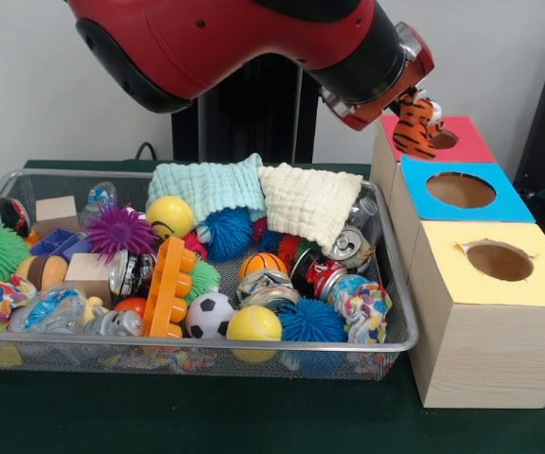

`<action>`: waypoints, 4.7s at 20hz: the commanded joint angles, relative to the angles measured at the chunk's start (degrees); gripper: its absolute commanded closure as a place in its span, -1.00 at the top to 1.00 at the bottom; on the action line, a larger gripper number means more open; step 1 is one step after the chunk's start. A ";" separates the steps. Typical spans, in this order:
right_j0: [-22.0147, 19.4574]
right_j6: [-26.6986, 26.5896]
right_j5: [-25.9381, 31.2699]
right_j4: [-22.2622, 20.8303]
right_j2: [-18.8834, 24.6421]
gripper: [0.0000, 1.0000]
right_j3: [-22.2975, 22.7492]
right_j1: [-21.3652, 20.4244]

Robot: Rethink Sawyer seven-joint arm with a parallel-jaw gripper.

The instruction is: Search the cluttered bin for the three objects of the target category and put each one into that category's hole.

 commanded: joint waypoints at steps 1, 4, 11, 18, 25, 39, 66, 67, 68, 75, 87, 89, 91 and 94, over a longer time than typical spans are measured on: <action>-0.74 -5.62 -1.00 0.75 2.69 -1.00 2.25 3.59; 0.46 -5.77 1.87 0.07 2.01 -1.00 -0.05 4.20; 1.94 -4.47 6.86 -0.80 -0.17 -1.00 -0.80 5.22; 3.10 -3.75 6.65 -1.43 -1.51 -1.00 -1.54 7.28; 2.27 -2.64 5.95 0.68 -0.25 -1.00 0.57 7.85; 4.44 0.30 10.20 0.35 -3.28 -1.00 -1.98 9.60; 7.13 3.65 9.54 0.34 -7.63 -1.00 -2.18 11.81; 7.35 3.56 9.37 0.16 -7.88 -1.00 -2.43 12.15; 7.58 3.56 9.46 0.26 -8.03 -1.00 -2.70 12.32; 7.81 3.86 9.00 0.80 -8.66 -1.00 -2.10 12.50; 6.84 4.18 10.20 2.47 -8.01 -1.00 -0.57 11.20; 6.84 4.34 10.53 2.80 -7.86 -1.00 -0.47 10.91; 7.08 4.22 10.92 2.83 -8.03 -1.00 -1.25 11.46; 7.18 4.29 11.27 3.27 -8.06 -1.00 -1.68 12.01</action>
